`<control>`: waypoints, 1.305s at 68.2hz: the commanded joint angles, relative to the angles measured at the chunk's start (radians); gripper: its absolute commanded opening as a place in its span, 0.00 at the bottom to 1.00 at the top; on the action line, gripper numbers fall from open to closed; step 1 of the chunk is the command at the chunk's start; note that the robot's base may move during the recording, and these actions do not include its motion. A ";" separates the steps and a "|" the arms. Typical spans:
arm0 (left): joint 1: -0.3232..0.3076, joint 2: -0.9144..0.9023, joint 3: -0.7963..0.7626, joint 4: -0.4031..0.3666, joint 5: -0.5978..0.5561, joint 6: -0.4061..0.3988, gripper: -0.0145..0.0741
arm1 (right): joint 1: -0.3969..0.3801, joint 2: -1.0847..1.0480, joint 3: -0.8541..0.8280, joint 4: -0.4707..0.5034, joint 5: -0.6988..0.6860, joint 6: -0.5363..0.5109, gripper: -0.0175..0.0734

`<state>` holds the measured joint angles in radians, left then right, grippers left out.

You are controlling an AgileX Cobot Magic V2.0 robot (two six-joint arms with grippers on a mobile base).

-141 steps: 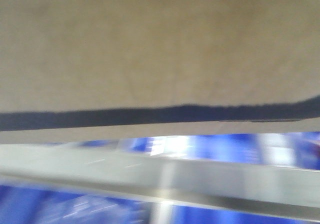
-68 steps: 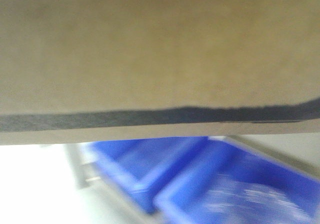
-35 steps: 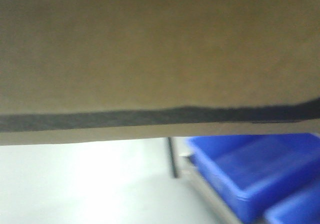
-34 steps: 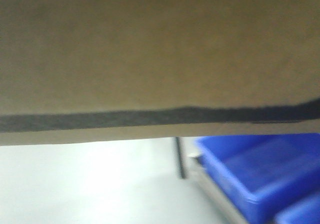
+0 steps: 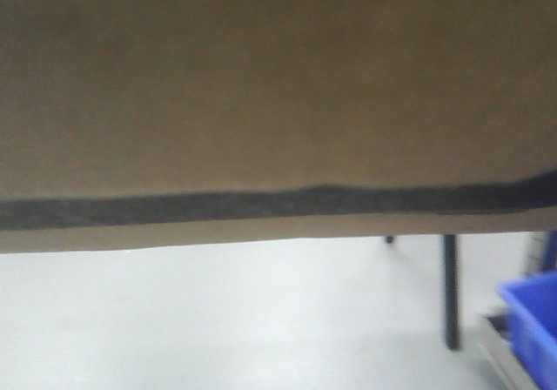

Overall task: Grab box from left shelf to table start
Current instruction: 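Hold the box with both grippers while the base turns away, then carry the held box across the floor toward the white table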

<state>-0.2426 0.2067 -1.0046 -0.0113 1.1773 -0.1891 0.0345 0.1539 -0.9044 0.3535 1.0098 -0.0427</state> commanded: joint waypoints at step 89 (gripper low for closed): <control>-0.005 0.008 -0.035 0.030 -0.186 -0.026 0.06 | -0.005 0.019 -0.027 -0.088 -0.162 -0.005 0.26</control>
<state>-0.2426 0.2067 -1.0046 -0.0113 1.1773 -0.1891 0.0345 0.1539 -0.9044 0.3535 1.0098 -0.0427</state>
